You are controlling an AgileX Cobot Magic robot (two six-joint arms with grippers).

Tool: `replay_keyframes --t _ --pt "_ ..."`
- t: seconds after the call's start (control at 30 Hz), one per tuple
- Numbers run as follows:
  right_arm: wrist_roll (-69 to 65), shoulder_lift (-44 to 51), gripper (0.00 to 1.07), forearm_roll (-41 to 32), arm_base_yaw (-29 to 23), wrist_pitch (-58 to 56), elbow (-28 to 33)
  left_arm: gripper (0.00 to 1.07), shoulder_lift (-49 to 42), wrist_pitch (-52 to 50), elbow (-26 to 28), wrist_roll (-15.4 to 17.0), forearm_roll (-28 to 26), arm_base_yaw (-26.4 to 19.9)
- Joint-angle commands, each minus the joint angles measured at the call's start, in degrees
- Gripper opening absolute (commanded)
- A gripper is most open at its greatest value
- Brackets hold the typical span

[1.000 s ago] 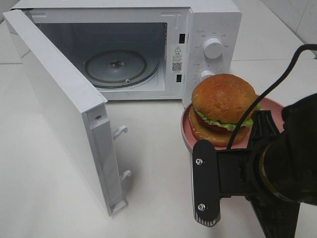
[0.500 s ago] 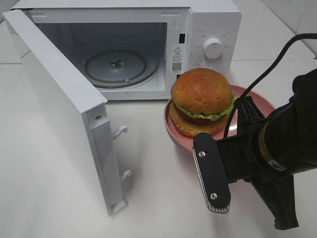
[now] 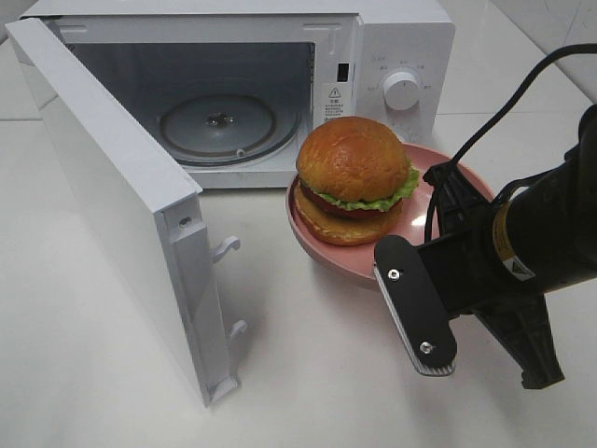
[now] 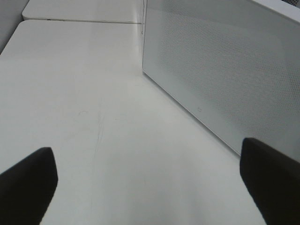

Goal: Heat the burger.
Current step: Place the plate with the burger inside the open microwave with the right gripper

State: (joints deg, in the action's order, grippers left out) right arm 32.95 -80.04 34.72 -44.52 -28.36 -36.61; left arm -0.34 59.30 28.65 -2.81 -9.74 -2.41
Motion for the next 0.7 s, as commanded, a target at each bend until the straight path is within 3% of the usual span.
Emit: replay_keyframes --t 0.03,0.7 --pt "7.68 0.63 0.0 -1.43 3.44 5.21 -0.23 0.98 -0.97 -0.11 -0.11 0.29 -0.23 0.11" --pt "52.31 0.63 0.0 -28.93 16.1 15.64 -0.23 0.98 -0.97 -0.11 -0.11 0.29 -0.23 0.11"
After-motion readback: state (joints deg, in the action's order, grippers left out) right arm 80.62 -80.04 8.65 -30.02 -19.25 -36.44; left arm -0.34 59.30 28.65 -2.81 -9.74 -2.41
